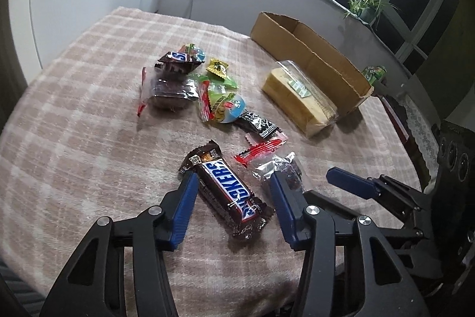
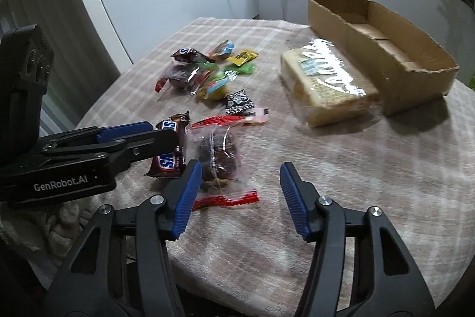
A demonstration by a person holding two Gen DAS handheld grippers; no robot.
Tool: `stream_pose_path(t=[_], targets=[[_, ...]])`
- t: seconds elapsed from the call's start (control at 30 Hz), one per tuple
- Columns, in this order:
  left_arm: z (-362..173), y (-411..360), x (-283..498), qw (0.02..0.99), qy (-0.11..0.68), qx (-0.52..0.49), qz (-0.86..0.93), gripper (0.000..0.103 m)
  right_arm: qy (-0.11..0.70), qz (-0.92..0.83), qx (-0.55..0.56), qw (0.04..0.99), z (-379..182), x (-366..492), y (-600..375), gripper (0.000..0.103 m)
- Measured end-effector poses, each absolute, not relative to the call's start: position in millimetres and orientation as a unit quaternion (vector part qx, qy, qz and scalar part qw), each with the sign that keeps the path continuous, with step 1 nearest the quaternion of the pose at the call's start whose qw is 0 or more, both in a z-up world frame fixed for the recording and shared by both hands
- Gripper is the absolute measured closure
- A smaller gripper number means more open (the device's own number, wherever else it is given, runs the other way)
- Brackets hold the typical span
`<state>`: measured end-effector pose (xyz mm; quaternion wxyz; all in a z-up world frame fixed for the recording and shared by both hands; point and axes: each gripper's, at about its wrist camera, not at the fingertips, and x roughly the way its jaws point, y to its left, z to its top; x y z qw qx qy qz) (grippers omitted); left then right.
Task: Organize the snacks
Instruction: 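Grasp the Snickers bar with the left tool while the right tool grasps the clear candy bag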
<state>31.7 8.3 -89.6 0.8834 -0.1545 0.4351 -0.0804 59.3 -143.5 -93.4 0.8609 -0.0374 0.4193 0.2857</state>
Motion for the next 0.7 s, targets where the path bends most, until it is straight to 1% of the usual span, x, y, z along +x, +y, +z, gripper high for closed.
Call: stream_pose_path(t=[0.37,0.43,0.47,0.6,0.67,0.7], targets=[[-96,5,43,0.881,0.45,-0.124,-0.083,0.054,0.432,0.3,-0.049,0.849,-103,66,-132,0.046],[-100,5,44,0.878,0.456,-0.115,-0.082,0.056,0.433,0.301,-0.053,0.848,-104,68,-128,0.046],[-101,6,45,0.878,0.458,-0.116,-0.082,0.058,0.433,0.301,-0.054,0.848,-104,69,-128,0.046],[-105,10,45,0.875,0.462,-0.116,-0.086,0.061,0.433,0.306,-0.068,0.845,-107,70,-120,0.047],[-104,10,46,0.875,0.463,-0.111,-0.089,0.063,0.433,0.31,-0.075,0.843,-108,71,-117,0.048],[-104,11,46,0.875,0.463,-0.111,-0.089,0.065,0.432,0.312,-0.08,0.842,-109,72,-116,0.054]])
